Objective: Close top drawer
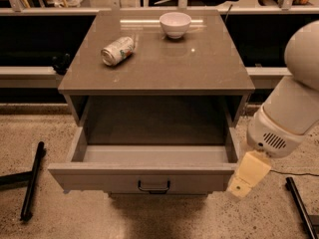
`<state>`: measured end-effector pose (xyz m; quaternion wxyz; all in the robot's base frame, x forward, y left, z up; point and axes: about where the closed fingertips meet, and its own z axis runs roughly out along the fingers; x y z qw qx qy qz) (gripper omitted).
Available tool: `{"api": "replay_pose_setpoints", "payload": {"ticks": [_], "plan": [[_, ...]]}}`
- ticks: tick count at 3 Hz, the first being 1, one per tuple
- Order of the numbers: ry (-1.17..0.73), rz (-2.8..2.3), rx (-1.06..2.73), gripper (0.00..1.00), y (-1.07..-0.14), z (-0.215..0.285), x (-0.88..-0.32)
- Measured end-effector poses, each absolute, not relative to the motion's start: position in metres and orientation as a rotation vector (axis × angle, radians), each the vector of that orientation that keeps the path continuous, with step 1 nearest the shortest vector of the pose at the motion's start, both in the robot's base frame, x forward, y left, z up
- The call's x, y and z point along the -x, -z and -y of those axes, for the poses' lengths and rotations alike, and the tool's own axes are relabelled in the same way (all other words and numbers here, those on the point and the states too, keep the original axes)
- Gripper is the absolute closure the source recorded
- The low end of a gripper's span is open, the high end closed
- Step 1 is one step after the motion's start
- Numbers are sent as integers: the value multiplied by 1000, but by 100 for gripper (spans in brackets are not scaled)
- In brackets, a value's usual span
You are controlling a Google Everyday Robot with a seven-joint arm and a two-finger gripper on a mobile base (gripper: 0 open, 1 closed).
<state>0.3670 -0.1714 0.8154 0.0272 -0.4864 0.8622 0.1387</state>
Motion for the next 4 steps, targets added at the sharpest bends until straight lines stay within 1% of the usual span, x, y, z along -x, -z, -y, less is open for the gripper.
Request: {"api": "replay_pose_setpoints", "payload": {"ticks": [1, 3, 4], "plan": [[-460, -2742, 1457, 41, -779, 181, -358], [-305, -2902, 1403, 88, -697, 188, -362], [-221, -2936, 1341, 100, -659, 189, -373]]}}
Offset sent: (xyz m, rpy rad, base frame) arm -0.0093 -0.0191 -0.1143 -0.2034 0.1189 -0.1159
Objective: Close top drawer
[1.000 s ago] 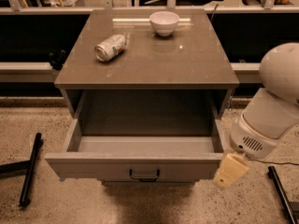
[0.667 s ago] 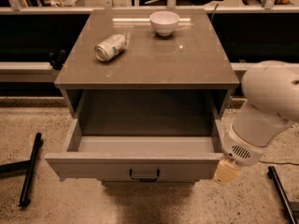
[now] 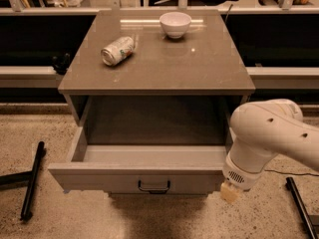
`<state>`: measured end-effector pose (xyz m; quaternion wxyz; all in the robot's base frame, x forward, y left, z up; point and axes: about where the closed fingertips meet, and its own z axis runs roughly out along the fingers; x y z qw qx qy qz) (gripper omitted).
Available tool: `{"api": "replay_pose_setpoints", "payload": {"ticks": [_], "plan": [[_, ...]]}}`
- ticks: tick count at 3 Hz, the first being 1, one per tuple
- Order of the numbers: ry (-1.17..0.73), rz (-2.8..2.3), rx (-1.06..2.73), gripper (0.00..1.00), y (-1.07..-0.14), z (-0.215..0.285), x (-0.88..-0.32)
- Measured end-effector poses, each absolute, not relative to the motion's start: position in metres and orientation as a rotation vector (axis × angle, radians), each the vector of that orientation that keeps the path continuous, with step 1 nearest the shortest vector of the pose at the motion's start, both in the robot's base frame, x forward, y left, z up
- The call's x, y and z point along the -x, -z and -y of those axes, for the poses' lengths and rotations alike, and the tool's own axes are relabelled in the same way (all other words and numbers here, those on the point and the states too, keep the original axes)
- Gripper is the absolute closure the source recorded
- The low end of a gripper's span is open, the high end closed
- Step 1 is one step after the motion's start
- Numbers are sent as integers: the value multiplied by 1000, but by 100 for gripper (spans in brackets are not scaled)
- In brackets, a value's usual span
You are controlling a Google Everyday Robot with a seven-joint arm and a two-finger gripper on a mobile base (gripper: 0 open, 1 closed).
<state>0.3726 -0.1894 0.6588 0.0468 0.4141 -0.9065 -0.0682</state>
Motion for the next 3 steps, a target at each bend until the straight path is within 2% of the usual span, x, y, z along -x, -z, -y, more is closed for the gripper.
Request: {"api": "replay_pose_setpoints", "payload": {"ticks": [1, 3], "plan": [[151, 2874, -1185, 100, -630, 180, -406], [129, 2927, -1115, 100, -623, 192, -425]]}}
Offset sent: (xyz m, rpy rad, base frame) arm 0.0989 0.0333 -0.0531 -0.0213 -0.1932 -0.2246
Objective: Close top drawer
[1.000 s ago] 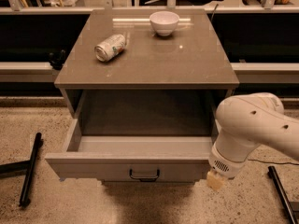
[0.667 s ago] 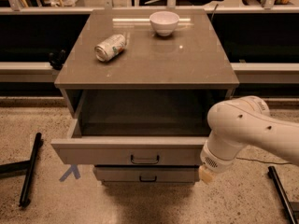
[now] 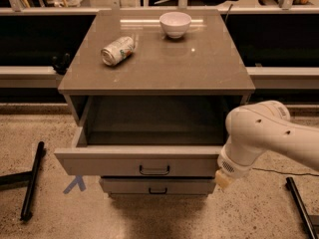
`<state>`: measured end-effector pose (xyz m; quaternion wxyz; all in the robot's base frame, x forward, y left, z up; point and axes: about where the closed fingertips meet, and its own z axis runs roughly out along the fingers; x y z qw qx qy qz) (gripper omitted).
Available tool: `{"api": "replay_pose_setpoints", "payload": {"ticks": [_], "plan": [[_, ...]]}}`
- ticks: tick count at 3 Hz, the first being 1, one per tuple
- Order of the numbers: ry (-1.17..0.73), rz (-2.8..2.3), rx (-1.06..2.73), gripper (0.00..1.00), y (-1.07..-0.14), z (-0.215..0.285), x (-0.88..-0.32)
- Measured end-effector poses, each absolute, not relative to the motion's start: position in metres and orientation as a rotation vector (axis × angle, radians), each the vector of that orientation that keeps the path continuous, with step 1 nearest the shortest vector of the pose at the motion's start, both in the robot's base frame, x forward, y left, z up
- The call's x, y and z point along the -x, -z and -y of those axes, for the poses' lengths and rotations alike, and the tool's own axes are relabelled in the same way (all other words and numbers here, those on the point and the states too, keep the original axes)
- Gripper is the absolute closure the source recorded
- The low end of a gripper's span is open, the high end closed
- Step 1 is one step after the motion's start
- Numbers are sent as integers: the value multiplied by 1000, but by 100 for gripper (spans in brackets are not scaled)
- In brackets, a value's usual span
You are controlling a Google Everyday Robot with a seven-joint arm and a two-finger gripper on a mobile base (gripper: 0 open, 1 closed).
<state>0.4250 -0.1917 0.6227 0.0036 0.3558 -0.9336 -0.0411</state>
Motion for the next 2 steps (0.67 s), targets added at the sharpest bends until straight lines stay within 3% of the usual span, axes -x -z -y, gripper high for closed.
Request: {"api": "replay_pose_setpoints", "payload": {"ticks": [1, 2], "plan": [[90, 3027, -1020, 100, -615, 207, -463], [90, 3027, -1020, 100, -615, 207, -463]]}}
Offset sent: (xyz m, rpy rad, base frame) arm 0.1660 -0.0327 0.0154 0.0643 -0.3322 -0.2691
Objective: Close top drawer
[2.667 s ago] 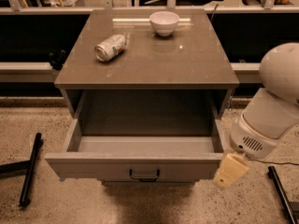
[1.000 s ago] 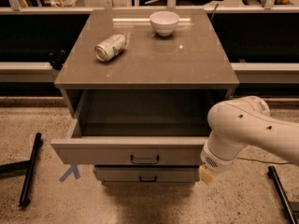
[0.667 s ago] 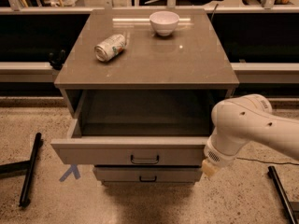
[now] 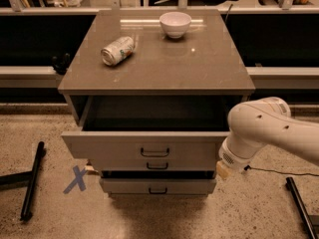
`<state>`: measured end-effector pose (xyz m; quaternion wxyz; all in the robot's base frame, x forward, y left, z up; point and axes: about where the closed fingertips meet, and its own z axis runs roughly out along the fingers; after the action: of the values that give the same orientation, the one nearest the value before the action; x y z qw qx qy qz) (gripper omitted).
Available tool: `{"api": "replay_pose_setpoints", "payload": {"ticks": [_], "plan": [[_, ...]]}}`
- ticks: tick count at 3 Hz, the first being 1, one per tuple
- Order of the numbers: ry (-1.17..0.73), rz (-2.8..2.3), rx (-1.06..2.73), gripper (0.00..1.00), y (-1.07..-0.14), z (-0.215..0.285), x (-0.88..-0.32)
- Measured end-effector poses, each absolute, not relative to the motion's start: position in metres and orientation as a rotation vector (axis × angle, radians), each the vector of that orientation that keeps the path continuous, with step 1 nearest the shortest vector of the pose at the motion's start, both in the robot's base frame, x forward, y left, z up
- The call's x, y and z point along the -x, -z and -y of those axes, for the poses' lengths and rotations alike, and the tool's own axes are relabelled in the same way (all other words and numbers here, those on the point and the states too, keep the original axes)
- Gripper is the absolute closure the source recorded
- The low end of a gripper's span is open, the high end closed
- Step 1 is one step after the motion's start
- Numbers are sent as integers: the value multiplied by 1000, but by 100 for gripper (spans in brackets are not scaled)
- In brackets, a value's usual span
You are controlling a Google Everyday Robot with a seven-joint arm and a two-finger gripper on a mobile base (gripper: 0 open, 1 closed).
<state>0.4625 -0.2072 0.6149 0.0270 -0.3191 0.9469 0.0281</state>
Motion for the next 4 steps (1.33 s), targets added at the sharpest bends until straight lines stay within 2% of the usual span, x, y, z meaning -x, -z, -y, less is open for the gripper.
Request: {"api": "replay_pose_setpoints", "payload": {"ticks": [2, 4], "plan": [[-77, -2760, 801, 100, -645, 194, -553], [-86, -2664, 732, 100, -665, 171, -614]]}}
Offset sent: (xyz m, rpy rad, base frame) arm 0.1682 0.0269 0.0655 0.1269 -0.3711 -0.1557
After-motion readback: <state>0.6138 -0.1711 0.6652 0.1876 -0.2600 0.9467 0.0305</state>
